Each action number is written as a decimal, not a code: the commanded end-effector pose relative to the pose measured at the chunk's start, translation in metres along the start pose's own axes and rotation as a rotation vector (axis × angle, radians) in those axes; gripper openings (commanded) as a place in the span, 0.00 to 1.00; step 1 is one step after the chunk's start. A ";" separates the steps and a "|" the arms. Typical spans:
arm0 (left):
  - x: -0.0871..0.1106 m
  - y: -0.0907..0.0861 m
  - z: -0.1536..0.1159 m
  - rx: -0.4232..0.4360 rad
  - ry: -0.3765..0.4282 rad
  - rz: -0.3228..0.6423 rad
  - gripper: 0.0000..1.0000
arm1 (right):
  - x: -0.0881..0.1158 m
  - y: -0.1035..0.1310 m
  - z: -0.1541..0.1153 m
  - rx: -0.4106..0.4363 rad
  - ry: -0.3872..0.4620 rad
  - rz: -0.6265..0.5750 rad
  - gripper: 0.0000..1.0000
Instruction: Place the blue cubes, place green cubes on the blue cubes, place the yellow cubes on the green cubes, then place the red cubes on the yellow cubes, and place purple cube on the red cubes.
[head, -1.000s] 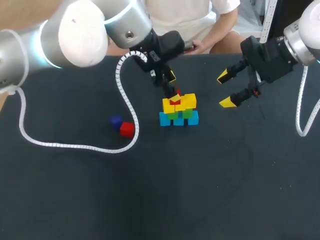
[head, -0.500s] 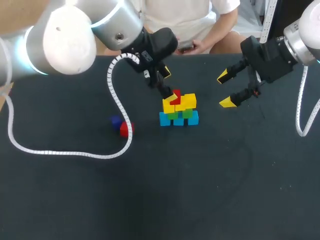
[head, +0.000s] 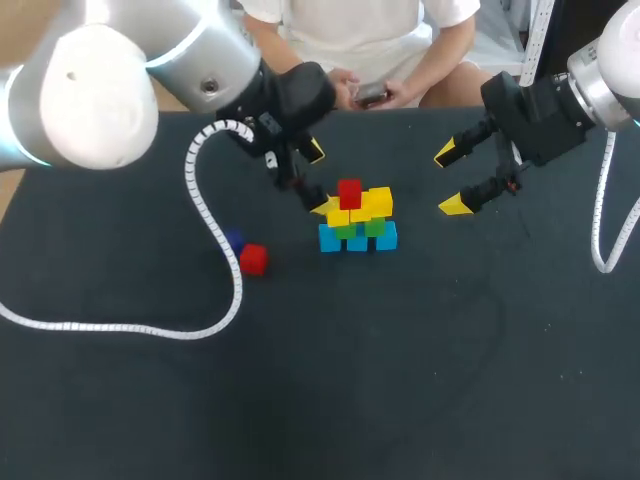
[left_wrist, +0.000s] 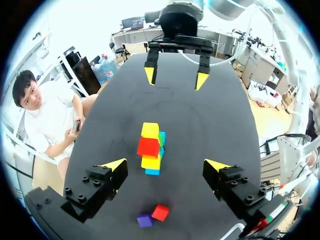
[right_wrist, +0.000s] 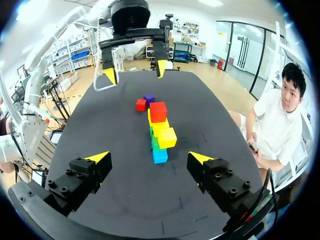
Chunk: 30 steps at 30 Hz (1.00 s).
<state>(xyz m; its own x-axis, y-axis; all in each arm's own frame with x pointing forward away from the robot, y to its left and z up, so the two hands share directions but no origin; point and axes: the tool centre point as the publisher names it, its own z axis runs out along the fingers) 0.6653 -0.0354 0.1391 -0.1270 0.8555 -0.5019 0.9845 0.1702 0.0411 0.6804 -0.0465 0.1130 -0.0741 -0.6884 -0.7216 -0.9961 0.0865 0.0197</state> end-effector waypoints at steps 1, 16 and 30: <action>0.005 -0.010 -0.009 -0.010 -0.006 0.009 1.00 | 0.000 0.001 0.000 0.003 -0.001 0.000 1.00; 0.026 -0.039 -0.014 0.054 0.077 0.012 1.00 | 0.000 0.001 0.000 0.003 -0.001 0.000 1.00; 0.056 -0.064 -0.001 0.080 0.129 -0.031 1.00 | 0.000 0.001 0.000 0.003 -0.001 0.000 1.00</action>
<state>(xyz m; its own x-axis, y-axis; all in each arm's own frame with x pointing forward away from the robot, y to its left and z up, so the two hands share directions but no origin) 0.5989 -0.0006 0.1125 -0.1670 0.9089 -0.3820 0.9858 0.1602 -0.0497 0.6804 -0.0465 0.1130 -0.0741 -0.6884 -0.7216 -0.9961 0.0866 0.0197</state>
